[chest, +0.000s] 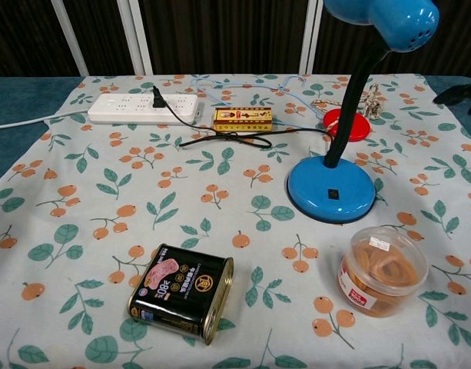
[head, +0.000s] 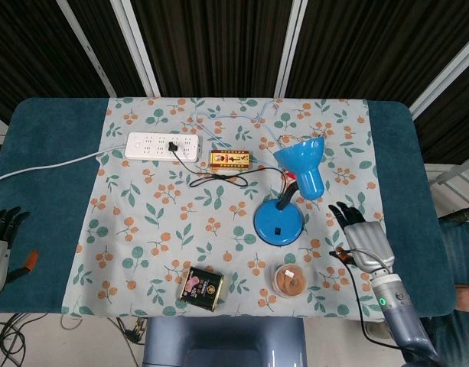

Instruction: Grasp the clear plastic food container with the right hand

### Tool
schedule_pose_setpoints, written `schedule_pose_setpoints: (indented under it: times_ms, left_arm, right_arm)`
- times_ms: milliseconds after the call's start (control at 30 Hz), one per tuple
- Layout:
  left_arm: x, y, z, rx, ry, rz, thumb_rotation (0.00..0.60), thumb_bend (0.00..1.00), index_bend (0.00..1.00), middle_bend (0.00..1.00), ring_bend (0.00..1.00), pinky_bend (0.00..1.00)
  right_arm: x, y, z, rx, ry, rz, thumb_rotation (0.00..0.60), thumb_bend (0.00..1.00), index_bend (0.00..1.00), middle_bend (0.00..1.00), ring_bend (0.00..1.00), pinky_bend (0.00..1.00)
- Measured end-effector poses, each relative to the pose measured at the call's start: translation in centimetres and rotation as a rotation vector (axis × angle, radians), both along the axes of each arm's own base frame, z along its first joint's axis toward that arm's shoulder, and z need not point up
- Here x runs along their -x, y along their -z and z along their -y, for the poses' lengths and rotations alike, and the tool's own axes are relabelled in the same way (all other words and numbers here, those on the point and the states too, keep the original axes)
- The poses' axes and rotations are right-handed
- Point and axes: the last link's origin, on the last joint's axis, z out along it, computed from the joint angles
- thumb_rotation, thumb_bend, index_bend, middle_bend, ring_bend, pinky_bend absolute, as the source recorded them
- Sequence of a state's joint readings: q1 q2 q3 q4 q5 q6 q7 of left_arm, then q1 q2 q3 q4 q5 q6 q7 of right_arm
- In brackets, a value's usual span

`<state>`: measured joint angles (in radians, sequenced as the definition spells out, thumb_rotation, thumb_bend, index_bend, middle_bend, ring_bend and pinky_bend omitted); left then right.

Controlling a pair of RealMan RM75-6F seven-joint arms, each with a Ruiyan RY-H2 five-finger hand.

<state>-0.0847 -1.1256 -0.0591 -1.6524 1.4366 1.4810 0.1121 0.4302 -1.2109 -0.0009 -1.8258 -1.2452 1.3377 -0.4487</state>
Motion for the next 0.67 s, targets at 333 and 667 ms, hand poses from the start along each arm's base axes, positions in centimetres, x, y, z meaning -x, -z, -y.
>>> schedule_pose_setpoints:
  times_ms: [333,667]
  left_arm:
    - [-0.1,0.0,0.1,-0.004,0.006,-0.007,0.600,0.34,0.15,0.07,0.05,0.10]
    - [0.0,0.1,0.0,0.000,0.003,-0.027,0.600,0.34,0.15,0.07,0.05,0.10]
  right_arm:
    - [7.1,-4.1,-5.7,0.214,0.049,-0.033,0.600,0.25,0.10,0.06,0.09,0.00]
    - [9.3,-6.3,-6.4,0.327,0.065,-0.049,0.600,0.24,0.10,0.05,0.09,0.00]
